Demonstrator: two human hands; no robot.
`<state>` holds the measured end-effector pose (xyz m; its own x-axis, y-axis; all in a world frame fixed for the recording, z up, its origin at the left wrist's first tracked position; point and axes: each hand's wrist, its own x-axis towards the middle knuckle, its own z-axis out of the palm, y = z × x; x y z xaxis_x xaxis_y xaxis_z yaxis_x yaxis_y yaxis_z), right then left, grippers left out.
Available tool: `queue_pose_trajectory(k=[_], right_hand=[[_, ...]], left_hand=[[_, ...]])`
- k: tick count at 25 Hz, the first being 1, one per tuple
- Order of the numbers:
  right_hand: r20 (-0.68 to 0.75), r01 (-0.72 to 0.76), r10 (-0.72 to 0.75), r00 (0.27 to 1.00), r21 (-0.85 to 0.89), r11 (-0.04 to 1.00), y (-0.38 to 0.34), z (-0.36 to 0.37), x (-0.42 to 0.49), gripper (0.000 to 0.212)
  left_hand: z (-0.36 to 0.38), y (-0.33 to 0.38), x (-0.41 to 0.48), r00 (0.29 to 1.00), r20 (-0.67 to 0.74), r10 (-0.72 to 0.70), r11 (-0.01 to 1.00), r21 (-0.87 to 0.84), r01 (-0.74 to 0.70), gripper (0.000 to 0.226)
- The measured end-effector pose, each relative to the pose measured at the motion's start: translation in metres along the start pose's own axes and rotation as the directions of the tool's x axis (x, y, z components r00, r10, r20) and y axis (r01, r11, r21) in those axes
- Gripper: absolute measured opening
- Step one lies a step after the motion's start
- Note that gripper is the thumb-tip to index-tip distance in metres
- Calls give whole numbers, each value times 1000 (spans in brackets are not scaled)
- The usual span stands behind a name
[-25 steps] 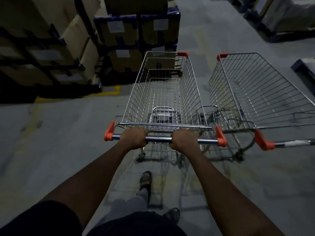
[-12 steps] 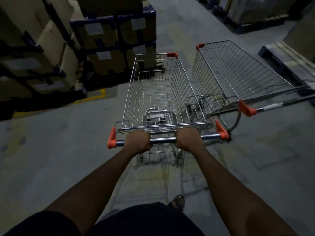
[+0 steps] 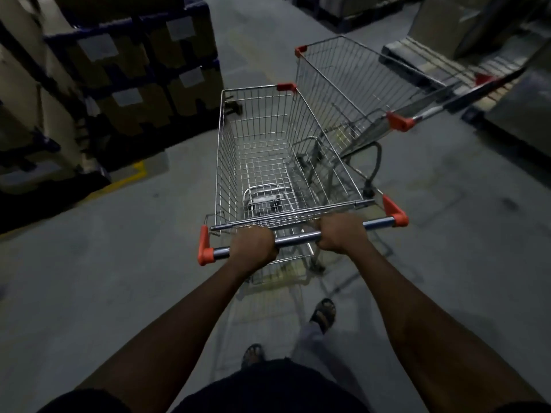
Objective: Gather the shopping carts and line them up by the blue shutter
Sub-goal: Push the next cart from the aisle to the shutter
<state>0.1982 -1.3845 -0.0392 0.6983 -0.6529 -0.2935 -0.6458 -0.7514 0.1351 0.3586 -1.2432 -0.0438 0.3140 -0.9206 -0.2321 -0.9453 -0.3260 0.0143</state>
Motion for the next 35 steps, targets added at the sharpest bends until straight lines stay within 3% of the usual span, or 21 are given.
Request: queue_pose_trajectory(k=[13, 23, 28, 35], right_hand=[[9, -126, 125, 992, 76, 989, -60, 39, -173, 37], [56, -273, 267, 962, 179, 945, -52, 90, -343, 33], [74, -400, 394, 916, 223, 889, -36, 115, -409, 34], [169, -616, 594, 786, 299, 729, -7, 135, -476, 32]], left_hand=[[34, 25, -146, 990, 6, 142, 990, -7, -142, 27], [63, 116, -254, 953, 5, 302, 953, 33, -302, 29], [69, 166, -271, 896, 22, 444, 891, 98, -444, 28], [63, 241, -260, 743, 62, 667, 731, 141, -668, 29]])
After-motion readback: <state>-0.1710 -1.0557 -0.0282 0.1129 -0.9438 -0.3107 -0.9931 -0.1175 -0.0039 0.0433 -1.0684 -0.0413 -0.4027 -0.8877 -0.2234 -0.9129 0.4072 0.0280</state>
